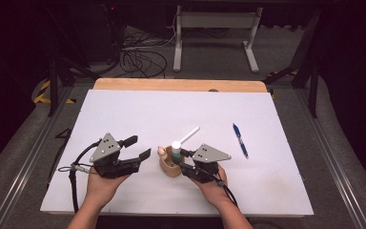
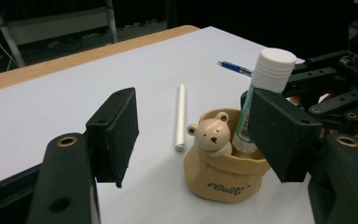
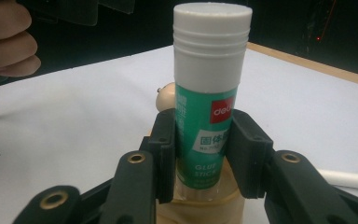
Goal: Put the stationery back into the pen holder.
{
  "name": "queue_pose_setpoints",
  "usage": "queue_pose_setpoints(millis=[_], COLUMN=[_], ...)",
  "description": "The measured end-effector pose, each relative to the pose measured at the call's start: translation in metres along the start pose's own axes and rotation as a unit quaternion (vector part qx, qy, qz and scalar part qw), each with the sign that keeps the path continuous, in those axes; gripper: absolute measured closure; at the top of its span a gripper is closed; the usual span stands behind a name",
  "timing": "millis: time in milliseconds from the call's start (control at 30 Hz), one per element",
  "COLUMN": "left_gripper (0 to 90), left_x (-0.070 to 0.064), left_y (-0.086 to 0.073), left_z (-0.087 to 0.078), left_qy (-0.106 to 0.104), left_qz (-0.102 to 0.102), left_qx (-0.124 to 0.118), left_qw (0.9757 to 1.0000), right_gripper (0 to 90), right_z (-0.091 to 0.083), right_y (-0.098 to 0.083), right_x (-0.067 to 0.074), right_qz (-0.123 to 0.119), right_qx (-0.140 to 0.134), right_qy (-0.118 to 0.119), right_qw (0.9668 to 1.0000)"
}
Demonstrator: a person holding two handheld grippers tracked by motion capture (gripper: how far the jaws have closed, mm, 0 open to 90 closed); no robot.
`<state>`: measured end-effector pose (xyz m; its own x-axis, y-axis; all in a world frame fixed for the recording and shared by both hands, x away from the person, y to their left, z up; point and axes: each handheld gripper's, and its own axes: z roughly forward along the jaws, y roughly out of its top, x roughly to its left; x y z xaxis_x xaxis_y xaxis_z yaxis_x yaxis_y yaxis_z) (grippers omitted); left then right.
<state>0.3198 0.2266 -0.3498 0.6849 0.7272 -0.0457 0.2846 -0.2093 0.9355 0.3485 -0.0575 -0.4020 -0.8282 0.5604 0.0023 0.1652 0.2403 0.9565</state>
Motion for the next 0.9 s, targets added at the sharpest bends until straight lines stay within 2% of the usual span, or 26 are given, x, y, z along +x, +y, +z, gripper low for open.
queue_pose_setpoints(millis=[633, 833, 900], left_gripper=[34.6, 34.7, 34.6], left_x=[-0.0003, 0.0003, -0.0001], left_y=[-0.0001, 0.0000, -0.0003], left_z=[0.0002, 0.0003, 0.0005], left_qy=[-0.002, 0.000, -0.002], left_qz=[-0.002, 0.003, -0.002], left_qx=[0.000, 0.000, -0.001], left_qw=[1.0000, 1.0000, 1.0000], right_gripper=[64.9, 64.9, 64.9], right_z=[0.0015, 0.0017, 0.0018], right_y=[-0.0008, -0.0007, -0.0006], right_x=[0.0014, 0.0024, 0.0027], right_qz=[0.003, 0.003, 0.003], right_qx=[0.008, 0.008, 0.008], right_qy=[0.006, 0.009, 0.010], right_qw=[0.9999, 0.9999, 0.9999])
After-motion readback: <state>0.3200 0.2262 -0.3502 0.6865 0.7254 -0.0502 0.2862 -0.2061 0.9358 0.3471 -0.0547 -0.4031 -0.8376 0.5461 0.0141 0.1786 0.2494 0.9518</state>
